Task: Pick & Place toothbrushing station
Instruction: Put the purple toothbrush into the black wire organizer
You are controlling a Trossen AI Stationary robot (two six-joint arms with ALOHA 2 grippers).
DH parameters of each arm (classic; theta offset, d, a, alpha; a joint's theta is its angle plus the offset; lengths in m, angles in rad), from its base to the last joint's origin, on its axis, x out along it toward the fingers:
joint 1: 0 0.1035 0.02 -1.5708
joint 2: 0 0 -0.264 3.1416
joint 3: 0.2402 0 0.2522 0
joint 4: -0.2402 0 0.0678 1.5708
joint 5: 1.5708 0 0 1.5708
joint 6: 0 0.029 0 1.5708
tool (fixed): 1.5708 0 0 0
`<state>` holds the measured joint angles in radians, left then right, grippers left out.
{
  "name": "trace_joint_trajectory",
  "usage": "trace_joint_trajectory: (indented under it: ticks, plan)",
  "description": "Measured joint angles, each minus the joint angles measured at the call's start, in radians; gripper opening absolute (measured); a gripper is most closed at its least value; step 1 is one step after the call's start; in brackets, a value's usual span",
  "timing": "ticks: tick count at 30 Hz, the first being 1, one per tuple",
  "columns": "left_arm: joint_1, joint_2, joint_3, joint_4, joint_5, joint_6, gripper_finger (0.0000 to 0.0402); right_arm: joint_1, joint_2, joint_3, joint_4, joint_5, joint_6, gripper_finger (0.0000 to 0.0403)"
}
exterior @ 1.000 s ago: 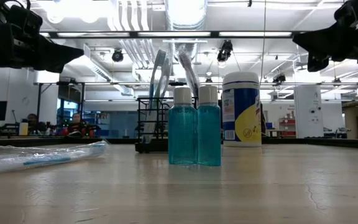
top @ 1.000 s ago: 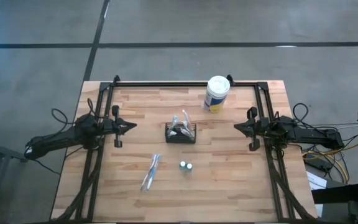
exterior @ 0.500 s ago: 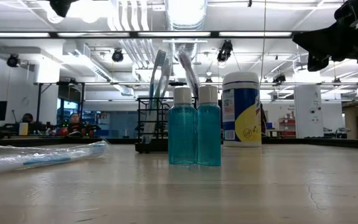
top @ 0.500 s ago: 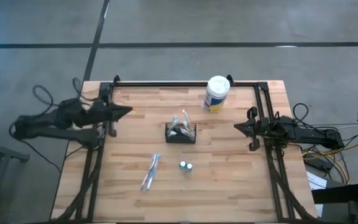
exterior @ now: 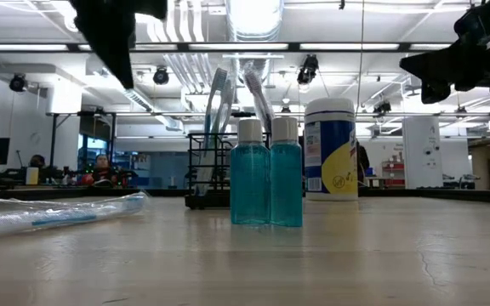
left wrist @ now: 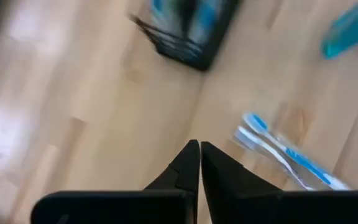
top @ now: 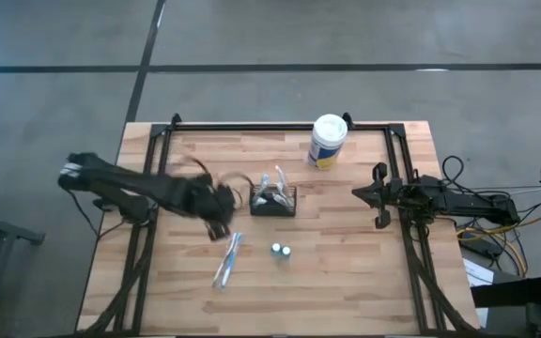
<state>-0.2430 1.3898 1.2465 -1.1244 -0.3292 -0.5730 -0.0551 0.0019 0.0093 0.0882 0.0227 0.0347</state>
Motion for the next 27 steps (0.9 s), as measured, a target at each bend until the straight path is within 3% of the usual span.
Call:
trace_joint_trajectory:
  ticks: [7, 13, 20, 27]
  plan:
    - [-0.058, 0.079, -0.033, 0.032, 0.079, -0.178, 0.0022, 0.000, 0.000, 0.000, -0.004, 0.000, -0.014, 0.0008]
    - [-0.119, 0.068, -0.196, 0.247, 0.132, -0.388, 0.0029, 0.000, 0.000, 0.000, -0.005, 0.000, -0.016, 0.0008]
    - [-0.151, 0.078, -0.375, 0.596, 0.215, -0.505, 0.0092, 0.000, 0.000, 0.000, -0.004, -0.001, -0.039, 0.0008]
    - [-0.146, 0.129, -0.381, 0.602, 0.233, -0.552, 0.0148, 0.000, 0.000, 0.000, -0.004, -0.004, -0.045, 0.0008]
